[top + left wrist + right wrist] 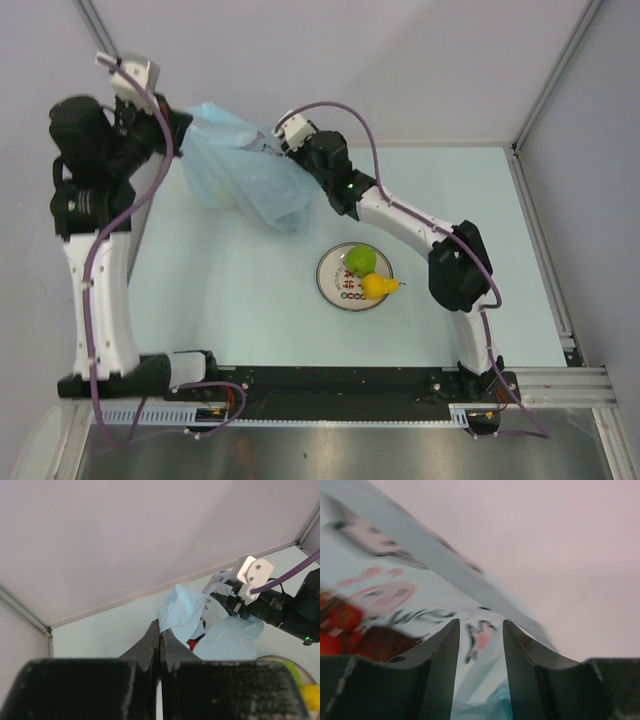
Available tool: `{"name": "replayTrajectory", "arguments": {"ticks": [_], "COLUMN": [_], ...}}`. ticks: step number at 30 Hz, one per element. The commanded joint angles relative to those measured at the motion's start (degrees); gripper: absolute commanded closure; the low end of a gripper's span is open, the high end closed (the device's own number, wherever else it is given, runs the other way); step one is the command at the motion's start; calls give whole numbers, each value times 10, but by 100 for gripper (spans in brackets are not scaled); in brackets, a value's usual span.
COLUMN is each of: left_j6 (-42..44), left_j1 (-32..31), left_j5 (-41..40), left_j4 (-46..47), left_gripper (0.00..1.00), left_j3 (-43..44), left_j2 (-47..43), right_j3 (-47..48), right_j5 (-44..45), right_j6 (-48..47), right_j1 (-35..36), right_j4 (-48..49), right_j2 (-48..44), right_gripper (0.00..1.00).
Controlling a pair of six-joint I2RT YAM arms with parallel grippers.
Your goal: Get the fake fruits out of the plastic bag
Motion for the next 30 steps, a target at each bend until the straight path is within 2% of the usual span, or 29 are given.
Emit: {"name": "replayTrajectory", "arguments": {"ticks": [1,2,3,6,9,13,18,25,30], "left_j6": [109,130,150,203,210,199,180,173,158], "left_j1": [2,2,3,2,2,3,2,2,2], "left_j5": [-3,-12,-21,-49,-71,-91,-95,-104,-94], "left_j4": [12,5,-14,-46,-72,-92,-101,-116,-113], "left_gripper": [100,100,100,100,100,100,100,100,100], "left_j3": [-178,-230,-329,-479,-544,-560,-550,-538,-519], "left_j2": [-161,-195,-249,-338,-367,-377,-388,-396,-387], "right_j3": [-118,-146,-179,-258,-292,-286,-216,-77,-15], "right_j5": [30,31,26,-17,-45,-46,-38,-158,-144], "right_j6": [-62,-65,-58,-4,22,28,49,143,146], "right_j1": [93,105,129,162,181,189,185,169,149], "right_j4": [33,35,34,-16,-44,-23,-25,-101,-99], "right_j2": [-52,-62,-78,-95,-97,-94,-70,-50,31], "right_gripper": [55,55,55,55,55,53,53,53,54]}}
